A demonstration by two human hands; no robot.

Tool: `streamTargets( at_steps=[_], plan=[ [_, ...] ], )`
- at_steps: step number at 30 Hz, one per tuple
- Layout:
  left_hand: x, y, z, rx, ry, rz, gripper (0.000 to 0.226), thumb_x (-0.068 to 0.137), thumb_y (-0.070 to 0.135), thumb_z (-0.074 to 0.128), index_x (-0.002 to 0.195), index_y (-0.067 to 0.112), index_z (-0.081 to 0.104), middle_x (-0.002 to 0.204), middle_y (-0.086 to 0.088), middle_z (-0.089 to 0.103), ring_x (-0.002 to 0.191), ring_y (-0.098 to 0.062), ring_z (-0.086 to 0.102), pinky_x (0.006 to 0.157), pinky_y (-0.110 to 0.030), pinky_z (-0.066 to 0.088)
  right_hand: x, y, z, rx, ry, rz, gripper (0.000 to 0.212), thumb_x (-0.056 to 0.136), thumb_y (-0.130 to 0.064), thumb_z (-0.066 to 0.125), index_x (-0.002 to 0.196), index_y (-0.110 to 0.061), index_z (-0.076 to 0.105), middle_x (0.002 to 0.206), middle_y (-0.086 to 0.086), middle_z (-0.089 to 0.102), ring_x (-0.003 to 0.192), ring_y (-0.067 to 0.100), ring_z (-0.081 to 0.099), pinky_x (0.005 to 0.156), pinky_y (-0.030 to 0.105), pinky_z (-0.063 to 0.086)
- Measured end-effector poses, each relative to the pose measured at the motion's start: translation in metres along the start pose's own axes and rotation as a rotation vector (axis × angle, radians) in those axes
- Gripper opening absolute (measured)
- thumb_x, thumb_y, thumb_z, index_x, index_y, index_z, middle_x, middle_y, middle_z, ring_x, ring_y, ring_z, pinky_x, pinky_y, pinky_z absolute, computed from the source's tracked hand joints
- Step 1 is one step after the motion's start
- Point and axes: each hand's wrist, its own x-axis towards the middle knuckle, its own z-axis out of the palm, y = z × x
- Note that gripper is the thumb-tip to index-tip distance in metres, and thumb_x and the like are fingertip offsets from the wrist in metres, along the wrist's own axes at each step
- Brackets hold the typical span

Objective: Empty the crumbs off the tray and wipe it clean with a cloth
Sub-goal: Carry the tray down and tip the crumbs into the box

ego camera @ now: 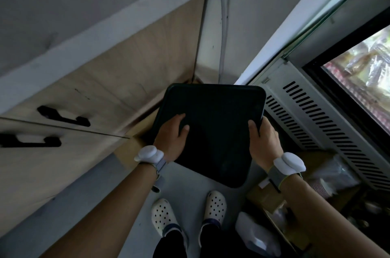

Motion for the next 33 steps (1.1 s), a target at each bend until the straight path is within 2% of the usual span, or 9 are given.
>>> streamTargets(
  at_steps=[5,8,12,15,18,23,26,29,33],
  plan=[
    [-0.012,0.015,-0.029,0.152,-0.011,0.036,0.053,0.105,0.036,0.045,0.155,0.019,0.035,0.162,-0.009,0.032,0.149,-0.032,0.027,0.121,-0.044,0.025,-0.008,-0.004,-0.030,0.009,0.010,0.023,0.031,0.102,-0.039,0.043,0.103,-0.013,0.059,0.088,-0.001,0.061,0.082,0.022,0.058,0.067,0.029,0.038],
    [-0.023,0.023,-0.043,0.251,-0.019,0.061,0.053,0.105,0.035,0.045,0.155,0.019,0.035,0.163,-0.010,0.029,0.150,-0.034,0.023,0.122,-0.043,0.019,-0.012,-0.001,-0.047,0.004,-0.020,0.038,0.035,0.101,-0.044,0.042,0.105,-0.016,0.062,0.092,0.002,0.066,0.087,0.026,0.062,0.072,0.037,0.047],
    [-0.047,0.038,-0.071,0.362,0.044,0.064,0.056,0.103,0.040,0.045,0.154,0.019,0.036,0.165,-0.013,0.024,0.150,-0.039,0.021,0.121,-0.048,0.021,-0.030,-0.004,-0.085,0.039,-0.104,0.073,0.040,0.100,-0.051,0.041,0.109,-0.020,0.063,0.101,0.000,0.070,0.091,0.023,0.066,0.082,0.046,0.053],
    [-0.065,0.053,-0.095,0.383,0.083,0.019,0.059,0.103,0.039,0.046,0.157,0.024,0.029,0.167,-0.012,0.016,0.151,-0.039,0.016,0.120,-0.051,0.023,-0.045,-0.015,-0.114,0.121,-0.141,0.070,0.033,0.101,-0.044,0.044,0.106,-0.020,0.067,0.100,-0.002,0.072,0.089,0.019,0.068,0.081,0.042,0.053],
    [-0.079,0.059,-0.117,0.315,0.069,-0.056,0.064,0.104,0.042,0.044,0.160,0.032,0.016,0.167,-0.015,0.014,0.147,-0.043,0.027,0.115,-0.053,0.032,-0.052,-0.025,-0.132,0.176,-0.172,0.074,0.028,0.102,-0.040,0.046,0.101,-0.021,0.068,0.096,-0.002,0.074,0.085,0.018,0.070,0.080,0.044,0.056],
    [-0.115,0.083,-0.149,0.280,0.125,-0.146,0.070,0.105,0.047,0.037,0.161,0.028,0.000,0.157,-0.020,0.033,0.135,-0.043,0.045,0.106,-0.052,0.040,-0.076,-0.058,-0.161,0.181,-0.207,0.048,0.026,0.101,-0.039,0.048,0.097,-0.023,0.068,0.092,0.000,0.075,0.082,0.018,0.072,0.080,0.047,0.057],
    [-0.133,0.096,-0.168,0.253,0.148,-0.152,0.073,0.104,0.047,0.036,0.162,0.020,0.001,0.158,-0.022,0.033,0.139,-0.044,0.040,0.109,-0.053,0.037,-0.086,-0.080,-0.175,0.158,-0.193,0.023,0.027,0.102,-0.040,0.046,0.100,-0.026,0.068,0.092,-0.004,0.074,0.080,0.013,0.070,0.078,0.041,0.057],
    [-0.149,0.106,-0.187,0.228,0.161,-0.105,0.071,0.104,0.047,0.036,0.162,0.019,0.005,0.158,-0.020,0.035,0.140,-0.043,0.039,0.110,-0.055,0.037,-0.092,-0.089,-0.187,0.075,-0.165,0.011,0.040,0.101,-0.049,0.040,0.106,-0.018,0.065,0.098,0.000,0.071,0.086,0.019,0.067,0.082,0.045,0.054],
    [-0.177,0.132,-0.211,0.237,0.229,-0.006,0.060,0.108,0.026,0.037,0.162,0.018,0.012,0.148,-0.025,0.047,0.129,-0.045,0.050,0.105,-0.049,0.043,-0.106,-0.108,-0.212,0.003,-0.079,0.013,0.042,0.103,-0.044,0.036,0.111,-0.012,0.060,0.106,0.008,0.066,0.097,0.031,0.063,0.086,0.048,0.049]
  ],
)
